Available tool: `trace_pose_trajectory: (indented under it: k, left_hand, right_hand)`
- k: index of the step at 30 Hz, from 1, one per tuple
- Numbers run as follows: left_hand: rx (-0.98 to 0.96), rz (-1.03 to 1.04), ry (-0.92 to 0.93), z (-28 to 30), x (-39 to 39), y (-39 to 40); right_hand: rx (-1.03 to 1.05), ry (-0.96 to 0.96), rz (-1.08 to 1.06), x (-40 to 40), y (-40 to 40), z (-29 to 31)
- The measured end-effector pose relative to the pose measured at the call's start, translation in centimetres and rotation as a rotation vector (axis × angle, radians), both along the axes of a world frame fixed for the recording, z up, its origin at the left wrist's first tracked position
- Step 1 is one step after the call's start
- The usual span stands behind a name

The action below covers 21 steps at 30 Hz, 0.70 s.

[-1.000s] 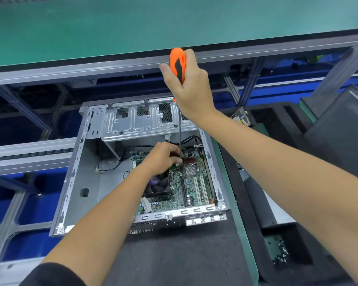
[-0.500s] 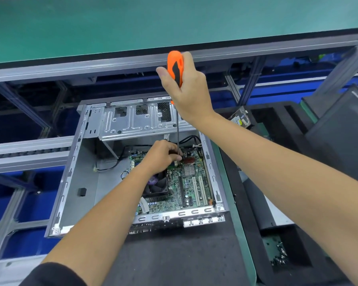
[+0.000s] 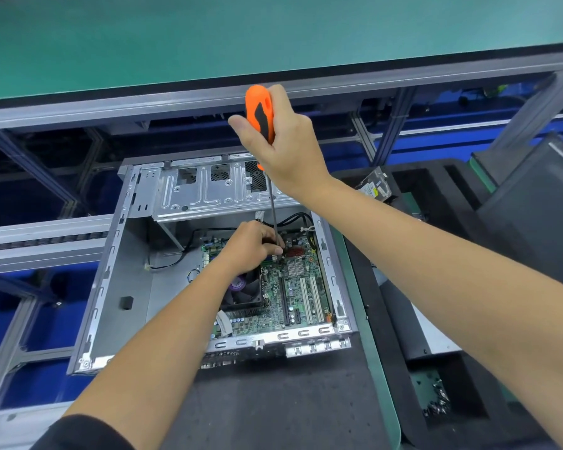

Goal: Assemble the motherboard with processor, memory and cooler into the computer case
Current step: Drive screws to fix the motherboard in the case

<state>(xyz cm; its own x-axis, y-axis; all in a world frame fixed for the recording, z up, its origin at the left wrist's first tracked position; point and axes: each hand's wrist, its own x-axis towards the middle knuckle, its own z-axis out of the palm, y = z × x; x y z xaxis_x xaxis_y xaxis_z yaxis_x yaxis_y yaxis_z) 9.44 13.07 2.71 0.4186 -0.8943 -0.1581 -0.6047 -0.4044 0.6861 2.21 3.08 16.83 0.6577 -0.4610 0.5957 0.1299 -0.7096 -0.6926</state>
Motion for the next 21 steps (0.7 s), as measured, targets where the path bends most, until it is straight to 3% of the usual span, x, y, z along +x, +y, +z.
trace_pose_trajectory:
  k: [8,14,21]
  left_hand:
    - [0.041,-0.003,-0.05,-0.2,-0.2,-0.1]
    - [0.255,-0.099,-0.336,-1.3,-0.4,-0.5]
    - [0.325,-0.109,-0.435,-2.0,-0.8,-1.8]
  right_hand:
    - [-0.018,0.1,0.04,-0.3,-0.3,0.8]
    - [-0.042,0.136,0.078,-0.9,0.2,1.2]
    - [-0.096,0.138,0.089,-1.6,-0.4,1.9]
